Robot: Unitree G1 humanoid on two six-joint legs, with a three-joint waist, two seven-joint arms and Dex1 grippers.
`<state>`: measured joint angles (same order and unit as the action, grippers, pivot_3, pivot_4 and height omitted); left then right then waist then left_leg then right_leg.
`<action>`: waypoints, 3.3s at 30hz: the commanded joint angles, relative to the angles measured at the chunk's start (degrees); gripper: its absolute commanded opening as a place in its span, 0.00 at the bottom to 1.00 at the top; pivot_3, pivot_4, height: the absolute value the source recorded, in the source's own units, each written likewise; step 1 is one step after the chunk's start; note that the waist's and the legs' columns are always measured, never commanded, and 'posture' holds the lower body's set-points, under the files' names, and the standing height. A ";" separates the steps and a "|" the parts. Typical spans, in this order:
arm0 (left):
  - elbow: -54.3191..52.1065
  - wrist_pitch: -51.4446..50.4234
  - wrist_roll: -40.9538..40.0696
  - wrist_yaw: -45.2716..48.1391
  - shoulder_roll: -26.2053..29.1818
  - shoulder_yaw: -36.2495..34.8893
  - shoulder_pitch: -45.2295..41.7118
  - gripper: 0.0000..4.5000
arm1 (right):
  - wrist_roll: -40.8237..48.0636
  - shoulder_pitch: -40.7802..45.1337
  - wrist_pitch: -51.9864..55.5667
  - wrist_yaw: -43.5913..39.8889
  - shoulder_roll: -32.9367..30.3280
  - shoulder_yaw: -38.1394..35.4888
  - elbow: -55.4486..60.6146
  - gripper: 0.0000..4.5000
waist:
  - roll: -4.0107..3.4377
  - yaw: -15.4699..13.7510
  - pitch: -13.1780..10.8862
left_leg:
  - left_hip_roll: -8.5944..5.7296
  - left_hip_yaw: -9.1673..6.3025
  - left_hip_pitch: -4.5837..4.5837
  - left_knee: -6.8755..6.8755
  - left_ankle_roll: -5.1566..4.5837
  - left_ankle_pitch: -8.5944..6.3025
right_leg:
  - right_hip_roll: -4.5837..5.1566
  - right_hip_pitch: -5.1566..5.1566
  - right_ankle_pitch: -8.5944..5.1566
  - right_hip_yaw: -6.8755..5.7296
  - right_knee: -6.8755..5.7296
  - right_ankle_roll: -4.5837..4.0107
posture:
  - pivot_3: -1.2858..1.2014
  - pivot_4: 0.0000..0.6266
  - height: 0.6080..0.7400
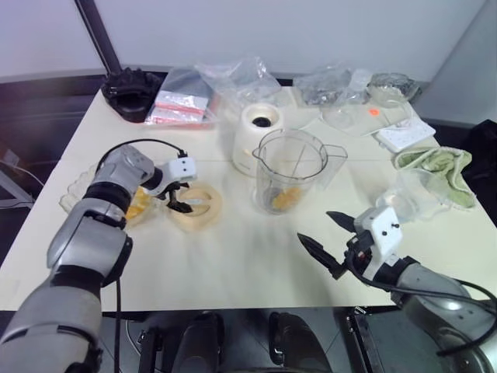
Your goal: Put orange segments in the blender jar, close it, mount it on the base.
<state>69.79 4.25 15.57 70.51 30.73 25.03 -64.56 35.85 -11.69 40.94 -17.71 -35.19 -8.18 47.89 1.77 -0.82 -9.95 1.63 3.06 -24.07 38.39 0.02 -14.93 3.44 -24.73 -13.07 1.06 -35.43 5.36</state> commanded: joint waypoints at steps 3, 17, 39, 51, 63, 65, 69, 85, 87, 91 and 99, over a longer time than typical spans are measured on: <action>2.45 2.15 3.75 -0.82 -2.05 1.13 1.08 0.42 | -2.69 0.48 -2.09 -0.14 0.87 -0.86 -0.82 1.00 | -0.19 0.07 0.18 | -0.01 0.04 0.53 0.00 0.00 0.00 | 0.13 0.50 -0.03 0.00 0.01 -0.03 | 0.52 0.24 1.00; -0.17 -3.98 -6.58 8.78 1.79 -13.14 -18.25 0.05 | -7.96 0.93 -5.33 -2.25 2.87 0.68 -6.44 1.00 | 0.46 0.03 -0.05 | 0.25 -0.25 -0.60 0.87 -0.02 0.03 | -0.28 -0.48 0.11 -0.17 -0.72 -0.20 | 0.52 0.24 1.00; 5.98 -12.98 0.87 14.90 -21.91 -7.40 -38.94 0.05 | -12.91 3.81 -12.08 1.80 8.96 -7.43 -9.63 1.00 | 0.10 1.51 -0.10 | 0.08 -0.22 -0.49 0.77 -0.31 -0.15 | -0.29 -0.48 -0.11 0.04 -0.79 0.18 | 0.52 0.24 1.00; 7.63 -9.66 8.46 8.78 -24.59 -1.40 -33.82 0.05 | -12.50 3.85 -11.71 5.66 12.75 -8.22 -5.11 1.00 | 0.06 1.33 -0.05 | 0.15 -0.19 -0.32 0.79 -0.31 -0.15 | -0.41 -0.32 -0.06 0.27 -0.70 0.05 | 0.52 0.24 1.00; 8.65 -8.82 12.27 14.42 -22.96 2.06 -30.52 0.05 | -15.94 6.47 -16.26 1.08 11.44 -5.35 -14.36 1.00 | -0.08 1.60 0.06 | 0.20 -0.24 0.58 0.77 -0.29 -0.16 | -0.29 0.48 -0.03 0.29 -0.62 -0.06 | 0.52 0.24 1.00; 8.87 -10.37 11.89 12.36 -23.35 1.32 -31.07 0.05 | -16.73 6.66 -17.25 1.10 11.90 -4.71 -15.40 1.00 | -0.11 1.53 0.10 | 0.19 -0.25 0.58 0.77 -0.29 -0.16 | -0.29 0.48 -0.03 0.29 -0.62 -0.06 | 0.52 0.24 1.00; 9.16 -12.53 11.45 6.49 -24.41 0.27 -31.23 0.05 | -20.04 10.73 -21.56 0.42 13.03 -0.89 -22.80 1.00 | -0.10 1.62 0.29 | 0.18 -0.26 0.64 0.79 -0.29 -0.16 | -0.29 0.54 -0.05 0.29 -0.62 -0.02 | 0.52 0.24 1.00; 9.34 -7.55 12.92 5.16 -25.13 1.66 -30.19 0.05 | -24.28 35.04 -38.17 -8.72 15.00 2.72 -62.45 1.00 | -0.41 1.76 0.49 | 0.12 -0.28 0.75 0.78 -0.30 -0.16 | -0.31 0.66 0.02 0.31 -0.59 -0.11 | 0.52 0.24 1.00; 9.42 -6.85 13.47 5.60 -24.64 2.19 -29.89 0.05 | -23.77 37.71 -39.36 -9.52 16.16 2.80 -66.25 1.00 | -0.40 1.75 0.49 | 0.11 -0.28 0.75 0.78 -0.30 -0.16 | -0.32 0.66 0.02 0.32 -0.60 -0.11 | 0.52 0.24 1.00; 9.53 -5.93 13.89 8.24 -23.79 2.68 -29.50 0.05 | -23.15 40.82 -41.07 -10.92 17.68 2.47 -70.51 0.88 | -0.41 2.09 0.50 | 0.13 -0.30 0.81 0.79 -0.30 -0.15 | -0.38 0.68 0.03 0.36 -0.63 -0.11 | 0.52 0.24 1.00; 9.65 -3.65 15.85 15.90 -21.86 4.00 -28.19 0.05 | -24.51 38.88 -39.87 -10.38 19.95 4.78 -65.07 0.21 | -0.47 2.25 0.53 | 0.23 -0.41 0.79 0.72 -0.30 -0.16 | -0.74 0.57 0.07 0.44 -0.67 -0.20 | 0.52 0.24 1.00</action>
<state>76.35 -0.19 25.99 85.20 8.50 24.08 -96.74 10.76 27.50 1.10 -27.73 -16.20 -4.58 -21.58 1.30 1.43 -9.42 1.86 2.65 -23.29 39.09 -0.28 -15.09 2.70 -24.17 -13.01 1.50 -36.10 5.16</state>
